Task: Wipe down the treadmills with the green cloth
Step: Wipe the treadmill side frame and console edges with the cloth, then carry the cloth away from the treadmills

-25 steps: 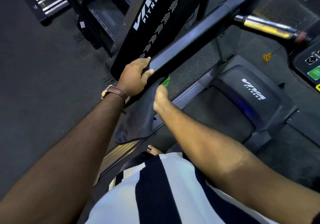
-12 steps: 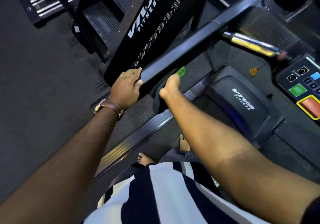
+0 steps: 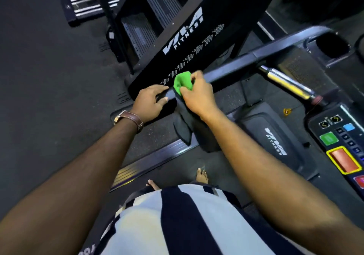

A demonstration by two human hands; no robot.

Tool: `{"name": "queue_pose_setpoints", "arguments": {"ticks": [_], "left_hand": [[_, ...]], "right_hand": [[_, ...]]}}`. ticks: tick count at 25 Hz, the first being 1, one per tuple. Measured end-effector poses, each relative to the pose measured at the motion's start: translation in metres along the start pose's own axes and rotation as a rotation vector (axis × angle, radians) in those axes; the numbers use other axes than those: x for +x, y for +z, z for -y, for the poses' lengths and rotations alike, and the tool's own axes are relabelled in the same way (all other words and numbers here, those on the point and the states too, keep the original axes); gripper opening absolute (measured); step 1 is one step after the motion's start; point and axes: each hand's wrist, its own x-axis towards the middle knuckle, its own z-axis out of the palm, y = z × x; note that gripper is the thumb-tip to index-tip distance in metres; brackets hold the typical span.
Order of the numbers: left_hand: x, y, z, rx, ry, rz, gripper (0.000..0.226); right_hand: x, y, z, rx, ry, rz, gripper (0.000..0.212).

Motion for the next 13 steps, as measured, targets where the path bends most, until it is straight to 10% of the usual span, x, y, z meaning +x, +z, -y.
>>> {"name": "queue_pose_setpoints", "arguments": {"ticks": [6,13], "left_hand": [[-0.016,-0.029,0.006,-0.021,-0.178,-0.186,0.027],[-0.086,-0.114,0.039,0.129,-0.388,-0.466,0.027]], "right_hand": [[0.038,-0.025,0.1,-0.221,-0.123,0.291,0.042],[0.031,0.027,0.183,-0.787,-0.826,0.42,0.037]]}}
